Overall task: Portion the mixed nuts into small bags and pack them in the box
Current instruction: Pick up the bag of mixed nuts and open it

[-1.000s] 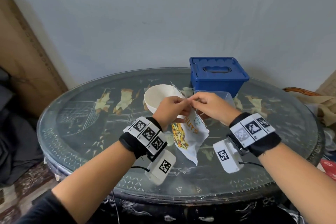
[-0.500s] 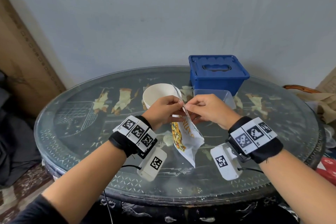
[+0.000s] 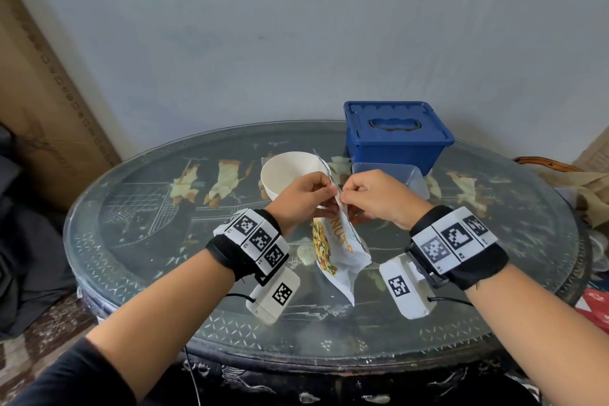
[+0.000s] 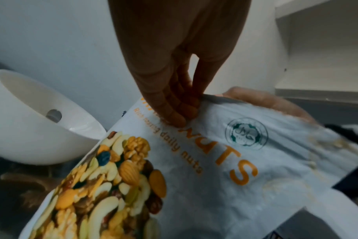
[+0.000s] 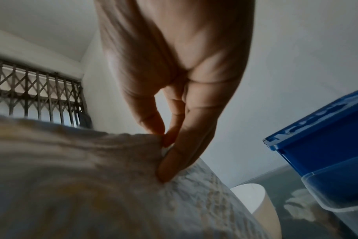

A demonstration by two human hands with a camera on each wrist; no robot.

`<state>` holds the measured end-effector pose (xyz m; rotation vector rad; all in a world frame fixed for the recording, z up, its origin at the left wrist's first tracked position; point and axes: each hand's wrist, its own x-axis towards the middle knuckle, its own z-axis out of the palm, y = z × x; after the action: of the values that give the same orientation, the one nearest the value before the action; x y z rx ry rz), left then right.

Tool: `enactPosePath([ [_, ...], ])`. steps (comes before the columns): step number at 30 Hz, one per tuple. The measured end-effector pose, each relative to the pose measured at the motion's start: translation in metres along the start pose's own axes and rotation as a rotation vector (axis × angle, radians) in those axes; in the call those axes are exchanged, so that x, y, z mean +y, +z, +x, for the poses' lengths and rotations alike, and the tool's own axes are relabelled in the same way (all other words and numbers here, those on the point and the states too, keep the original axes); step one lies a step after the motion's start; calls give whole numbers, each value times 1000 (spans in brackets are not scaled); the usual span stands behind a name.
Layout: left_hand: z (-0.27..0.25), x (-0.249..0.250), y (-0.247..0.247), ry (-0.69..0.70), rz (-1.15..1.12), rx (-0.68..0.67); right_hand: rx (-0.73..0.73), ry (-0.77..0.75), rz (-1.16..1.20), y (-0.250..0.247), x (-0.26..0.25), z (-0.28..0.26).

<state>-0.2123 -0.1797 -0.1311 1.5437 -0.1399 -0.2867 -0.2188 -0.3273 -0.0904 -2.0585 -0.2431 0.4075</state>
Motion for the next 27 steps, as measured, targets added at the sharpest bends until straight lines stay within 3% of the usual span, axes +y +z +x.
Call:
enactPosePath([
  [3, 3, 0, 2, 37, 91, 64, 20, -30, -83, 3, -2, 2],
  [12, 4, -8, 12, 176, 328, 235, 100, 9, 171, 16, 8, 1],
  [16, 2, -10, 8, 170, 328, 325, 297, 1, 106, 11, 18, 4],
  [18, -1, -12, 2, 151, 306, 295, 389, 0, 66, 3, 25, 4],
  [23, -6, 1, -11, 127, 433, 218, 382, -40, -37, -7, 23, -4],
  [27, -7, 15, -34, 136, 621, 284, 412, -36, -118, -27, 23, -4],
])
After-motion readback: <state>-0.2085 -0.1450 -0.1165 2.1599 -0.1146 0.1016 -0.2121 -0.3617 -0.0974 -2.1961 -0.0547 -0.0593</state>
